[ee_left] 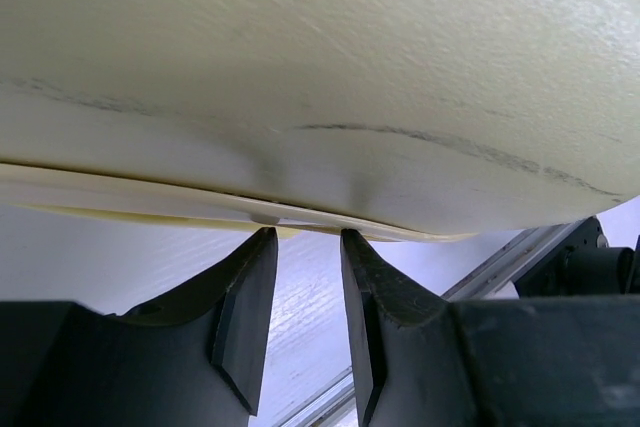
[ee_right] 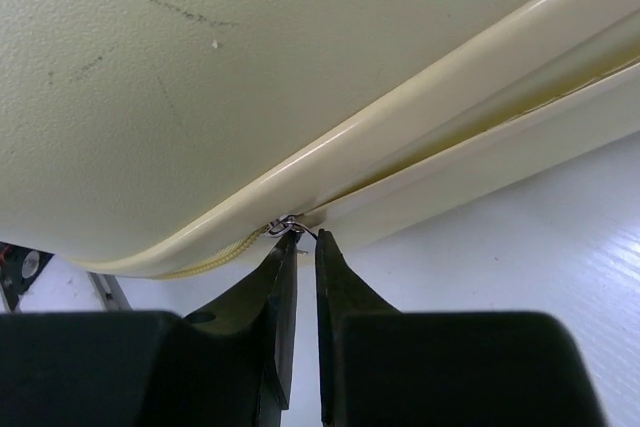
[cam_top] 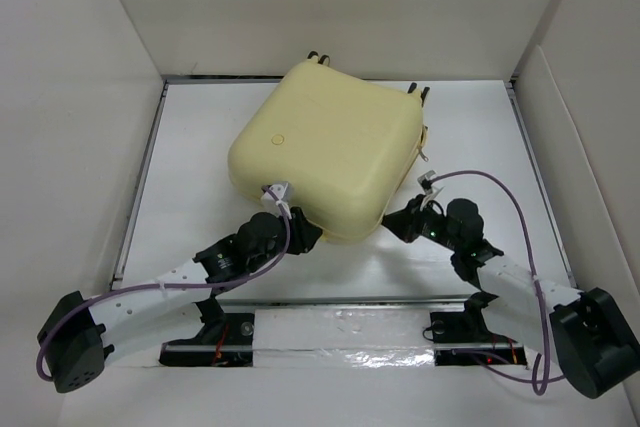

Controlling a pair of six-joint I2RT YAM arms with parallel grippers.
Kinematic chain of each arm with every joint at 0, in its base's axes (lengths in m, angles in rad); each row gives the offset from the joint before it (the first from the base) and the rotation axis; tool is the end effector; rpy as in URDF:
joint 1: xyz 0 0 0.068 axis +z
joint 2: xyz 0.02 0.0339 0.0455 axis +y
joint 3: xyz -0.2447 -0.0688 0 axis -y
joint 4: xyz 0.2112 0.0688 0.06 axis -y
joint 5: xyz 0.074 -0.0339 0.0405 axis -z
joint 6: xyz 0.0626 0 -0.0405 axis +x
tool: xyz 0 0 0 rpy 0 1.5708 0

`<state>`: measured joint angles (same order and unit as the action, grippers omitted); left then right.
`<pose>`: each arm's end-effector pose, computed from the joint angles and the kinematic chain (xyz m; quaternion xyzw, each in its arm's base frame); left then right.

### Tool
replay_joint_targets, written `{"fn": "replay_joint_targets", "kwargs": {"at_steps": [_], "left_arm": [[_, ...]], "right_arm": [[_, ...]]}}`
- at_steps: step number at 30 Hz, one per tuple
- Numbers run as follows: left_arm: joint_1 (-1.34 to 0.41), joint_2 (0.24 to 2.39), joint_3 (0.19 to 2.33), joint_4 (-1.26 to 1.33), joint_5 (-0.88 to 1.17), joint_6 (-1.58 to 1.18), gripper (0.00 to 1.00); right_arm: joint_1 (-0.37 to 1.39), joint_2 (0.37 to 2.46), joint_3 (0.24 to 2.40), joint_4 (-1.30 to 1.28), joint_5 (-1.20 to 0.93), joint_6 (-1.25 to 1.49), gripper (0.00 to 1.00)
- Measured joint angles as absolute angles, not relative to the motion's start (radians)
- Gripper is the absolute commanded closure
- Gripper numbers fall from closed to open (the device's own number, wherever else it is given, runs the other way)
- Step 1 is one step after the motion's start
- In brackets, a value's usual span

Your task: Pack the luggage

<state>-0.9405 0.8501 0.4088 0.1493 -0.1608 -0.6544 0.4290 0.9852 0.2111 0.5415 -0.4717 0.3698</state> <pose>0.1290 -0.1598 0.2223 0.0666 0.7985 -0.3806 0.4616 0.1737 0.1107 0.1828 -0.1674 0.7580 0.4034 0.4844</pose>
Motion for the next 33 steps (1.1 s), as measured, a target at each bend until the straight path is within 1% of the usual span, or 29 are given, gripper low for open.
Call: {"fn": "replay_joint_targets", "kwargs": {"at_steps": [2, 3, 4, 5, 7, 12, 17, 27, 28, 29, 33], "left_arm": [[-0.941, 0.85, 0.409, 0.152, -0.155, -0.652, 0.72], [-0.941, 0.85, 0.409, 0.152, -0.155, -0.651, 0.72], [-0.941, 0.85, 0.409, 0.152, -0.154, -0.651, 0.72], [-0.941, 0.85, 0.409, 0.152, -0.154, -0.651, 0.72], [-0.941, 0.848, 0.409, 0.152, -0.152, -0.651, 0.72], [-0.941, 0.838, 0.409, 0.153, -0.141, -0.65, 0.73], [-0.941, 0.814, 0.409, 0.158, -0.126, -0.646, 0.74], [-0.941, 0.786, 0.408, 0.177, -0.113, -0.643, 0.74], [-0.941, 0.786, 0.408, 0.179, -0.113, -0.643, 0.74], [-0.941, 0.786, 0.408, 0.18, -0.113, -0.643, 0.74], [-0.941, 0.786, 0.408, 0.183, -0.113, -0.643, 0.74]], "right_arm": [[0.448, 0.986, 0.211, 0.547, -0.464, 0.364, 1.0], [0.457, 0.982, 0.211, 0.545, -0.458, 0.361, 0.97], [0.468, 0.973, 0.211, 0.538, -0.444, 0.361, 0.92], [0.481, 0.96, 0.21, 0.527, -0.426, 0.36, 0.71], [0.509, 0.925, 0.202, 0.507, -0.396, 0.361, 0.53], [0.571, 0.844, 0.154, 0.529, -0.356, 0.385, 0.54], [0.572, 0.83, 0.112, 0.599, -0.319, 0.391, 0.58], [0.57, 0.934, 0.112, 0.72, -0.303, 0.354, 0.61], [0.57, 0.944, 0.117, 0.723, -0.303, 0.353, 0.62], [0.57, 0.954, 0.121, 0.727, -0.303, 0.351, 0.65], [0.571, 0.968, 0.126, 0.729, -0.255, 0.353, 0.67]]}}
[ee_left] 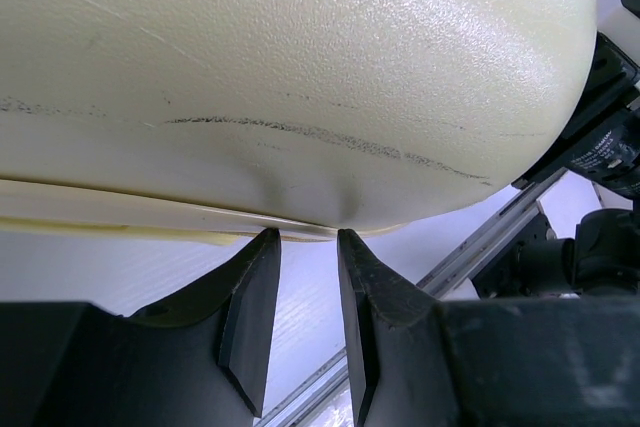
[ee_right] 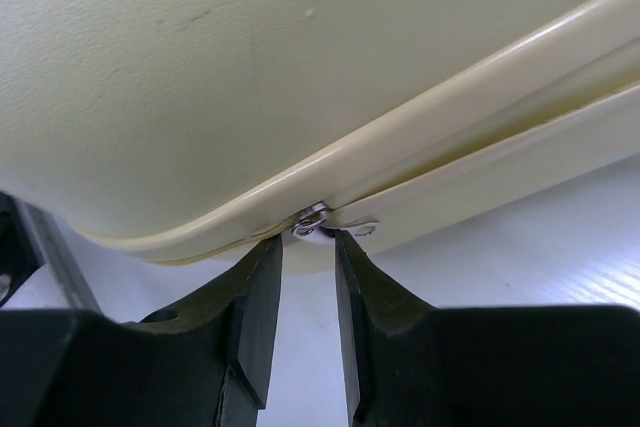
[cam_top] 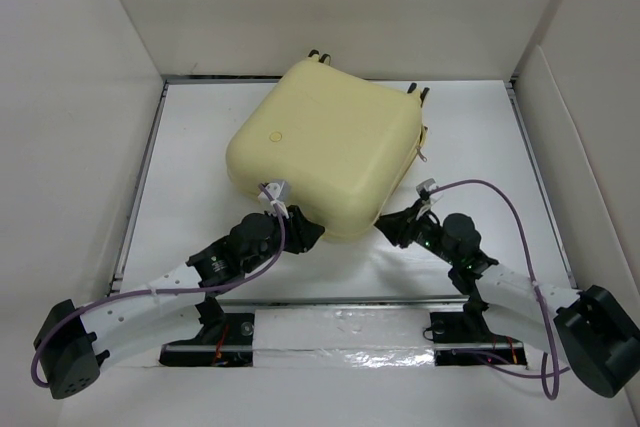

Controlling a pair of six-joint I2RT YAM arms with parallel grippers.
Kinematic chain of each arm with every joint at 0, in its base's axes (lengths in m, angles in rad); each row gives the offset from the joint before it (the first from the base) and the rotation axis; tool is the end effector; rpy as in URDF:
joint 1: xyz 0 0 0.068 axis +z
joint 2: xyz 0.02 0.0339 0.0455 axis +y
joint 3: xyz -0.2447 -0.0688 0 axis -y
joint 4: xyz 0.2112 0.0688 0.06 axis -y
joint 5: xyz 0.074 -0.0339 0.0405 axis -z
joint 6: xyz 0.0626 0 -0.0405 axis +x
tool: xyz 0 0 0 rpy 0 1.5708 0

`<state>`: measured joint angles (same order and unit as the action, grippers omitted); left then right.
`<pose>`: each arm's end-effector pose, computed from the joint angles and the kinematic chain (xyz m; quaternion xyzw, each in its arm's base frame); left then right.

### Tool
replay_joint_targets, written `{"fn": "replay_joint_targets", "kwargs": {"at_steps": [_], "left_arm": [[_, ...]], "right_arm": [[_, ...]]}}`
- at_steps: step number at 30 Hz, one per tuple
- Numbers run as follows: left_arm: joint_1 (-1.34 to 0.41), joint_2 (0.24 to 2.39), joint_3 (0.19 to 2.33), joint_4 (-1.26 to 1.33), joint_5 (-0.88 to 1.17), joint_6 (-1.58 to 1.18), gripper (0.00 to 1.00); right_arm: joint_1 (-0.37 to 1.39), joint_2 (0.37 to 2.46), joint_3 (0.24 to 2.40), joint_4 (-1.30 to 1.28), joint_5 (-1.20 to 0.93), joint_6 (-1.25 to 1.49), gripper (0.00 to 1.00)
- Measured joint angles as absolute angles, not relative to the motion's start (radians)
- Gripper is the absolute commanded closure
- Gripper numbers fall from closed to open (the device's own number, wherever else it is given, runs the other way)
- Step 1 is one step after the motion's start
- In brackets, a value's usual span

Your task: Pack the luggage

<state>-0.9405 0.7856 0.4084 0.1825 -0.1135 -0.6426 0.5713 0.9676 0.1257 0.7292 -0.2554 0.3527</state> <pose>0.1231 -0.1566 0.2382 0.0788 0.7680 -0.4203 0.4767 0.1600 0.1216 0.1823 -0.1650 0.7261 0.3795 0.5491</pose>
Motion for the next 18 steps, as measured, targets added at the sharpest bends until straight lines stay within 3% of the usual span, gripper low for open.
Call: {"fn": "replay_joint_targets", "kwargs": {"at_steps": [9, 15, 18], "left_arm": [[-0.941, 0.788, 0.406, 0.187, -0.114, -0.643, 0.75], [-0.941, 0.791, 0.406, 0.19, -0.114, -0.643, 0.76], [-0.941, 0.791, 0.406, 0.189, -0.115, -0.643, 0.77]], "right_arm": [[0.636, 0.886, 0.125, 0.653, -0.057, 0.368, 0.59], [0.644, 0.947, 0.139, 0.665, -0.036, 0.368, 0.65], [0.644, 0.978, 0.145, 0.673, -0.036, 0.362, 0.73]]}}
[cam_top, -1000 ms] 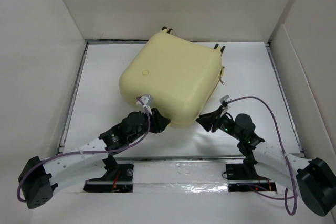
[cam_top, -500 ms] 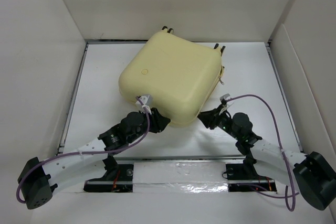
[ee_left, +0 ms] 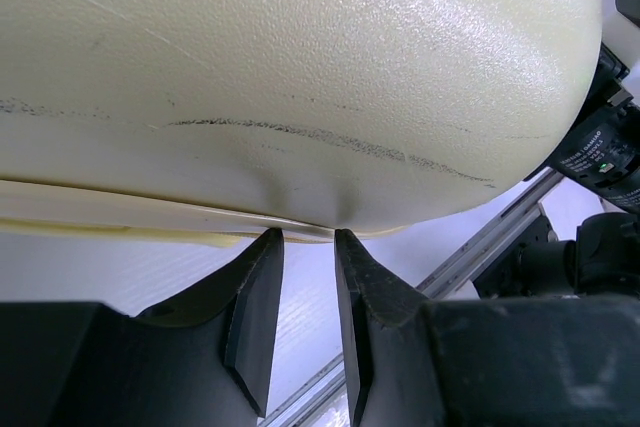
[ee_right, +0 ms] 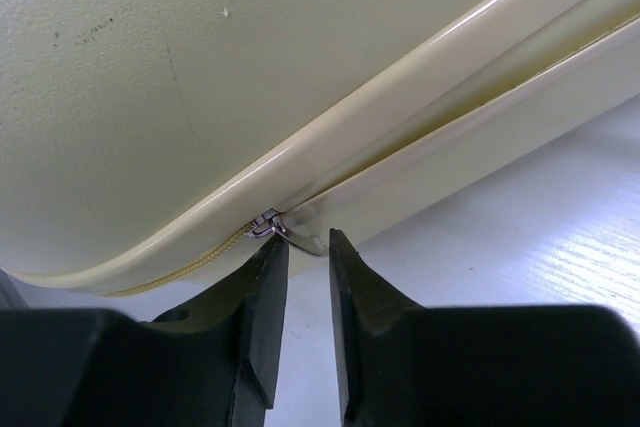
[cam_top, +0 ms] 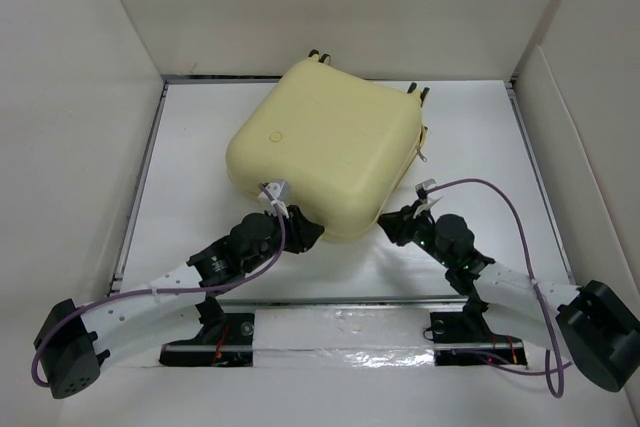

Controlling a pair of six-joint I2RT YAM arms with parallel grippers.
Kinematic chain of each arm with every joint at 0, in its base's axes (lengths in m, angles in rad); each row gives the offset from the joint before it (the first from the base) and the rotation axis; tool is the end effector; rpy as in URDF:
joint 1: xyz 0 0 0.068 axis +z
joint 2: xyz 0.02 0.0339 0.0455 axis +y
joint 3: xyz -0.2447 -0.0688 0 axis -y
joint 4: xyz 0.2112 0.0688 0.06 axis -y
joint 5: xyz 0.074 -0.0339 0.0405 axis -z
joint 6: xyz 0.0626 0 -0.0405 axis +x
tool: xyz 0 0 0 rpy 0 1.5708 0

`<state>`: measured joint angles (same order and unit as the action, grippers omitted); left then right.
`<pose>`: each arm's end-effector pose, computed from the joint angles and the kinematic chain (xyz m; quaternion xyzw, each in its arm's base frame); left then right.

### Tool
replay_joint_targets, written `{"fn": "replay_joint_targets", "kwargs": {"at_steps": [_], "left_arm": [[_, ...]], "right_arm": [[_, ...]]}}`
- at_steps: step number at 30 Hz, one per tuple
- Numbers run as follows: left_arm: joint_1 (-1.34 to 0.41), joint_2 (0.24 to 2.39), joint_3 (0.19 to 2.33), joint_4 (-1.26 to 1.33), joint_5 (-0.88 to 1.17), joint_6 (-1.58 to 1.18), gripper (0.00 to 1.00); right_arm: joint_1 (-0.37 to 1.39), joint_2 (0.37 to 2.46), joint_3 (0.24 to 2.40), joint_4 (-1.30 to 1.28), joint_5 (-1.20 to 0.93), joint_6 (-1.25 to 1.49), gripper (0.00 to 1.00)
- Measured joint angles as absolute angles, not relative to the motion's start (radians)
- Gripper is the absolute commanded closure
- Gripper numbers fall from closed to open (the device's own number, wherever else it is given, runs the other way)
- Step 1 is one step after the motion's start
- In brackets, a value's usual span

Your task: Pack the luggage

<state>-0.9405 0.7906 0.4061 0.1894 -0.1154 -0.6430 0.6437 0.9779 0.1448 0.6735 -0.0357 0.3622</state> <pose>0.1236 -0.1571 0.2374 0.0781 0.7682 -0.4197 0.4770 0.1623 0.1245 0.1788 -0.1182 0.7520 0.3244 0.5615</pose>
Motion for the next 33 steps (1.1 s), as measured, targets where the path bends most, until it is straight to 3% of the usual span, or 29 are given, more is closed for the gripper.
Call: {"fn": "replay_joint_targets", "kwargs": {"at_steps": [10, 18, 24, 33], "left_arm": [[-0.941, 0.791, 0.406, 0.189, -0.122, -0.643, 0.8], [-0.968, 0.791, 0.398, 0.192, -0.136, -0.643, 0.81], [-1.009, 0.811, 0.39, 0.218, -0.159, -0.631, 0.8], [-1.026, 0.991, 0.464, 0.26, -0.182, -0.564, 0.81]], "right_arm": [[0.644, 1.014, 0.141, 0.727, -0.052, 0.339, 0.78], [0.651, 1.04, 0.141, 0.771, -0.094, 0.316, 1.0], [0.668, 0.995, 0.134, 0.749, -0.074, 0.324, 1.0], [0.846, 0.834, 0.154, 0.478, 0.101, 0.46, 1.0]]}}
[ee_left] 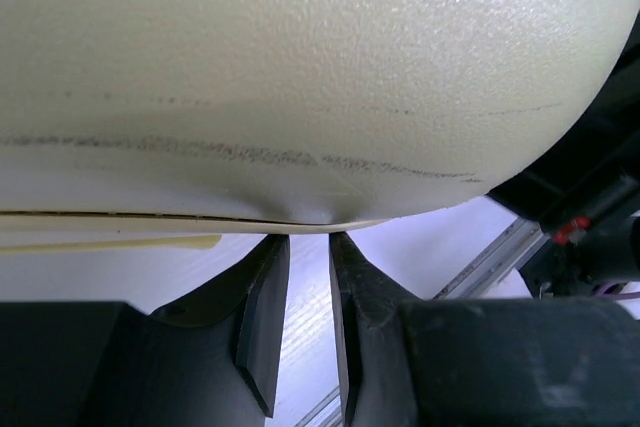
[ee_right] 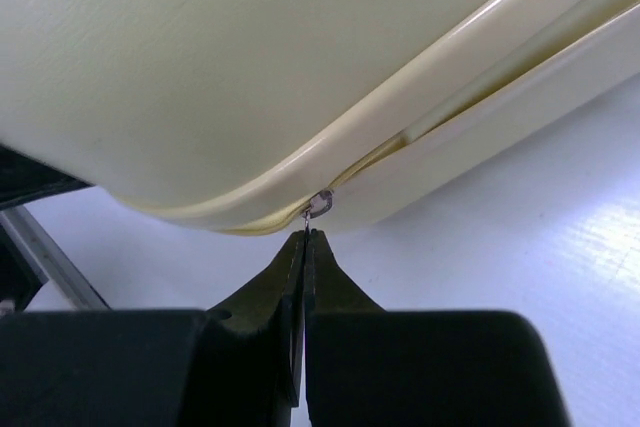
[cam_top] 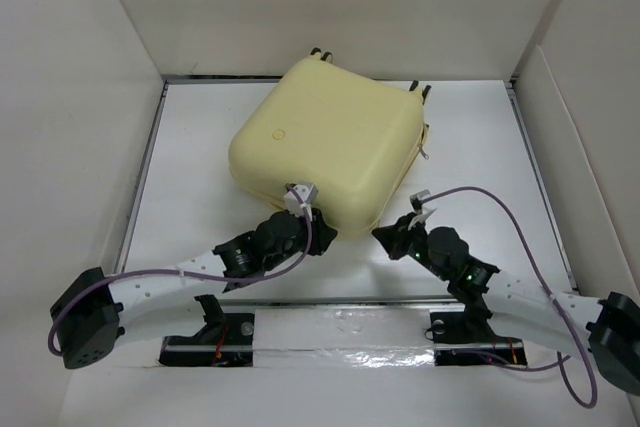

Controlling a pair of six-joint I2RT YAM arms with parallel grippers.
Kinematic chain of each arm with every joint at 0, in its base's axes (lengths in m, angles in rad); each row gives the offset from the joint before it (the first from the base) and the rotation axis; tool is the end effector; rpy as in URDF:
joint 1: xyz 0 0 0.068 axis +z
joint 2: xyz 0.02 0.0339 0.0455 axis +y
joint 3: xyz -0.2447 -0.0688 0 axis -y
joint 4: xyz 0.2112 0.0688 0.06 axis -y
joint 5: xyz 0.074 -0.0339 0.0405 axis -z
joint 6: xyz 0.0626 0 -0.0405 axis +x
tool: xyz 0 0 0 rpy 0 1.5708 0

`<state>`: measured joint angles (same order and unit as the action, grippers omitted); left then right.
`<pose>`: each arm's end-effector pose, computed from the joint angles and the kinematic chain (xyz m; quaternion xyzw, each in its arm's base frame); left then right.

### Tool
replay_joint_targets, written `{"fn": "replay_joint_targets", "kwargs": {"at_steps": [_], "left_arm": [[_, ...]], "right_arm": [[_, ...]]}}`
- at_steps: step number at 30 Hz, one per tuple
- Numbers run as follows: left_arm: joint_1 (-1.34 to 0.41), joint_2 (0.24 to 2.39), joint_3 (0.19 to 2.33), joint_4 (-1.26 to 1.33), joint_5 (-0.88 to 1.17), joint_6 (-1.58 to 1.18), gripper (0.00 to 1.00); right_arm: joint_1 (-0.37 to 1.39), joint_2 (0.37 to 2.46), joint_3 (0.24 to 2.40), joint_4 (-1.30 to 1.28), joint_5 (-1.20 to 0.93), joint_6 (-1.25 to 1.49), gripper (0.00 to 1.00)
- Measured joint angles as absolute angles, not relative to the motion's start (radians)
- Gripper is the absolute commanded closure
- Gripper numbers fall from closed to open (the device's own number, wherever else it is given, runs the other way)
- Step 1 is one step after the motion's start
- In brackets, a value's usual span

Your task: Pack the luggage

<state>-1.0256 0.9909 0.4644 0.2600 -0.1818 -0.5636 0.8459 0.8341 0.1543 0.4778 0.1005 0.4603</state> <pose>0.1287 -0.1903 0.2282 0.1276 0.7831 -0.3807 0.4749 0.1314 0.1389 0.1813 -0.1171 0.7656 0.3528 0.5251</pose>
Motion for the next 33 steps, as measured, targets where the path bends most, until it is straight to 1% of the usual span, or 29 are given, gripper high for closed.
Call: {"fn": "replay_joint_targets", "kwargs": {"at_steps": [4, 8, 9, 13, 18, 21, 25, 28, 30, 31, 33], "left_arm": [[-1.027, 1.065, 0.513, 0.268, -0.176, -0.545, 0.81], [-1.028, 1.113, 0.538, 0.27, -0.171, -0.535, 0.81], [-1.028, 1.132, 0.544, 0.271, -0.162, -0.535, 0.81], [-1.032, 1.211, 0.58, 0.27, -0.133, -0.542, 0.82], [-1.034, 1.225, 0.61, 0.241, -0.159, -0.543, 0.8], [-0.997, 1.175, 0.61, 0.184, -0.154, -0.556, 0.77], [-0.911, 1.121, 0.621, 0.102, -0.082, -0.589, 0.77], [-0.899, 1.165, 0.672, 0.038, -0.083, -0.592, 0.75], [-0.9, 1.213, 0.719, -0.01, -0.101, -0.584, 0.7], [-0.902, 1.234, 0.747, -0.038, -0.12, -0.578, 0.62], [-0.901, 1.25, 0.78, -0.076, -0.149, -0.562, 0.52]], "right_arm": [[0.96, 0.799, 0.202, 0.326, 0.203, 0.534, 1.0], [1.071, 0.823, 0.257, 0.235, 0.334, 0.599, 1.0], [1.127, 0.853, 0.285, 0.215, 0.394, 0.623, 1.0], [1.234, 0.979, 0.375, 0.169, 0.559, 0.67, 1.0], [1.273, 1.096, 0.41, 0.264, 0.659, 0.712, 1.0], [1.285, 1.107, 0.401, 0.339, 0.657, 0.715, 1.0], [1.297, 1.099, 0.379, 0.459, 0.644, 0.718, 1.0], [1.297, 1.194, 0.431, 0.472, 0.657, 0.697, 1.0], [1.299, 1.289, 0.49, 0.473, 0.687, 0.676, 1.0], [1.3, 1.308, 0.498, 0.48, 0.7, 0.67, 1.0], [1.3, 1.336, 0.503, 0.517, 0.744, 0.662, 1.0]]}}
